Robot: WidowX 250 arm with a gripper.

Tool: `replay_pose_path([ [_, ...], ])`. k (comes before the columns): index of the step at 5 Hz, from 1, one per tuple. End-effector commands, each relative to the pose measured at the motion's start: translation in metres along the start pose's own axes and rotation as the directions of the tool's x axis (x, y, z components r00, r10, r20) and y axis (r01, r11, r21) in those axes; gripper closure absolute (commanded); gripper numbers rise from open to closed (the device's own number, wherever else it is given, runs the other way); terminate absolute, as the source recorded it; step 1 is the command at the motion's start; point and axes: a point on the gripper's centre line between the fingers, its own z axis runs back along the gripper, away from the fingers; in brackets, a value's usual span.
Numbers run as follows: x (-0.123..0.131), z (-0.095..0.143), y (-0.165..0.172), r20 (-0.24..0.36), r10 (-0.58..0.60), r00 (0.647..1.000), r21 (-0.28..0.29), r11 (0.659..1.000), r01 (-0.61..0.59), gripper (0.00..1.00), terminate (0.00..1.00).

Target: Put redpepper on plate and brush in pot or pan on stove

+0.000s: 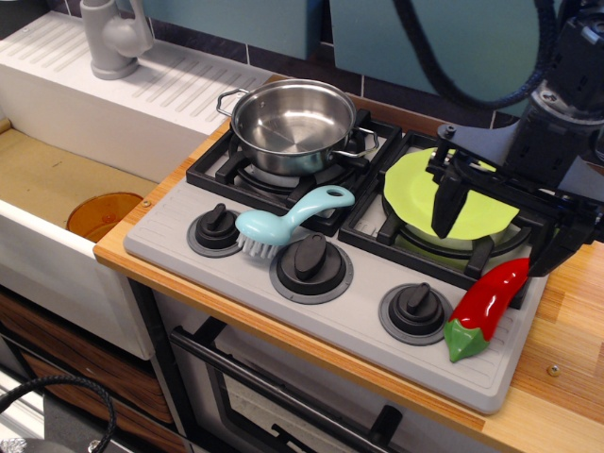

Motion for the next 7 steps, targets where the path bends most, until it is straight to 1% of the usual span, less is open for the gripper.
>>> replay_pose_path([
  [1, 0.0, 0.0, 0.0, 0.0, 0.0, 1.0, 0.0, 1.0, 0.0, 0.0, 0.0],
  [3, 0.003, -0.023, -0.01, 0.037, -0.002, 0.999, -0.05, 0.999, 0.004, 0.0, 0.0],
  [7, 0.005, -0.054, -0.015, 0.071, -0.008, 0.997, -0.091, 0.996, 0.015, 0.0, 0.0],
])
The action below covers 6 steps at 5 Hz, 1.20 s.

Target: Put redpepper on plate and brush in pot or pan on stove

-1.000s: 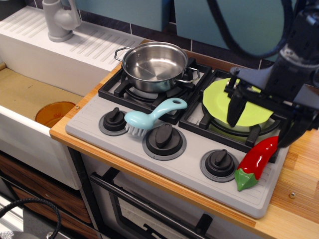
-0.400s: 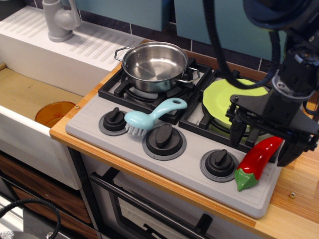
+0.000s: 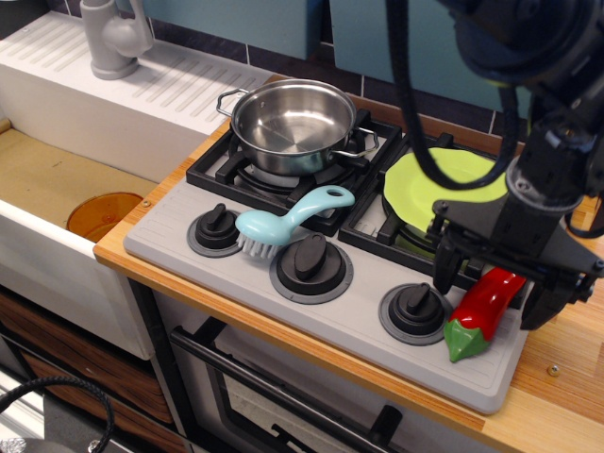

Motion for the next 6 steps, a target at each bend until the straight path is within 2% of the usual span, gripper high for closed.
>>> replay_pose_path([
  [1, 0.005, -0.006, -0.002, 0.038, 0.015, 0.999, -0.029, 0.999, -0.014, 0.0, 0.0],
  [2, 0.004, -0.014, -0.004, 0.039, 0.024, 0.999, -0.038, 0.999, -0.022, 0.0, 0.0],
  [3, 0.003, -0.018, -0.005, 0.028, 0.031, 0.999, -0.043, 0.999, -0.03, 1.0, 0.0],
  [6, -0.002, -0.008, -0.007, 0.008, 0.041, 0.999, -0.043, 0.998, -0.041, 1.0, 0.0],
])
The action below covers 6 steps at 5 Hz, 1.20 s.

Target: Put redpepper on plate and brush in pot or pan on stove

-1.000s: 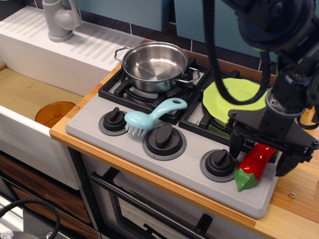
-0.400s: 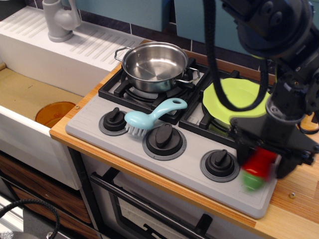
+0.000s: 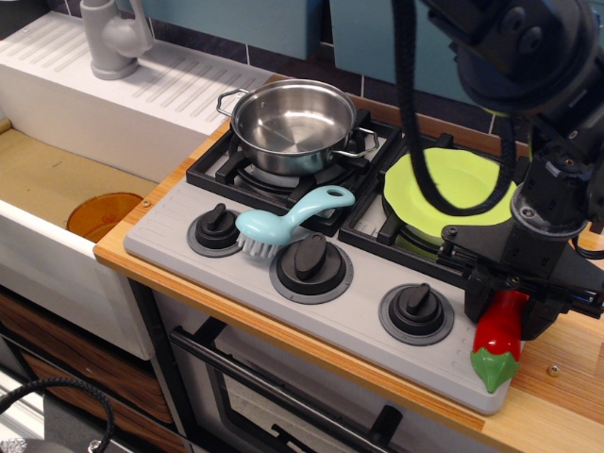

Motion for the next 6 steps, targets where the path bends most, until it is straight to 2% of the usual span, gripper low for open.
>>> replay_pose_path([
  [1, 0.0, 0.016, 0.001, -0.011, 0.007, 1.0, 0.01, 1.0, -0.007, 1.0, 0.0],
  [4, -0.004, 0.053, 0.002, -0.051, -0.004, 0.999, 0.043, 0.999, 0.006, 1.0, 0.0],
  [6, 0.009, 0.081, 0.011, -0.075, -0.029, 0.997, 0.068, 0.997, 0.034, 1.0, 0.0],
])
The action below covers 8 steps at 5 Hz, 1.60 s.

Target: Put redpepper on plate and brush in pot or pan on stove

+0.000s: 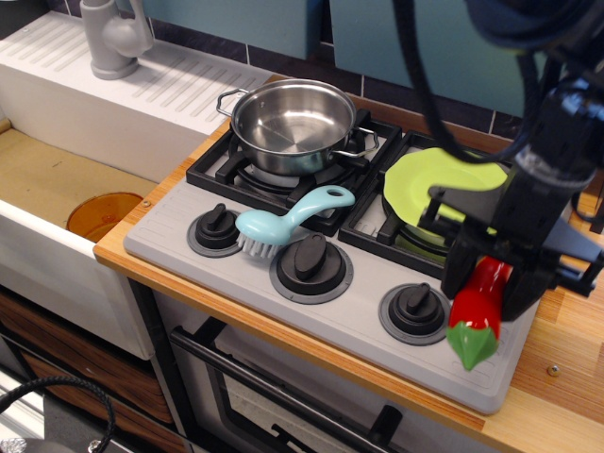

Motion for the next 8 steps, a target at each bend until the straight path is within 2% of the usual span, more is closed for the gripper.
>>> replay_pose_path([
  [1, 0.033, 0.054, 0.01, 0.062, -0.026, 0.998, -0.03, 0.999, 0.028, 1.0, 0.0],
  [3, 0.088, 0.06, 0.033, 0.064, -0.099, 0.993, -0.025, 0.995, 0.101, 1.0, 0.0],
  [4, 0.106, 0.046, 0.043, 0.083, -0.123, 0.989, -0.031, 0.992, 0.126, 1.0, 0.0],
  [6, 0.116, 0.021, 0.055, 0.115, -0.13, 0.985, -0.039, 0.99, 0.135, 1.0, 0.0],
  [7, 0.113, 0.012, 0.053, 0.125, -0.124, 0.984, -0.024, 0.992, 0.128, 0.0, 0.0],
  [8, 0.106, 0.014, 0.05, 0.118, -0.112, 0.987, -0.027, 0.993, 0.116, 0.0, 0.0],
])
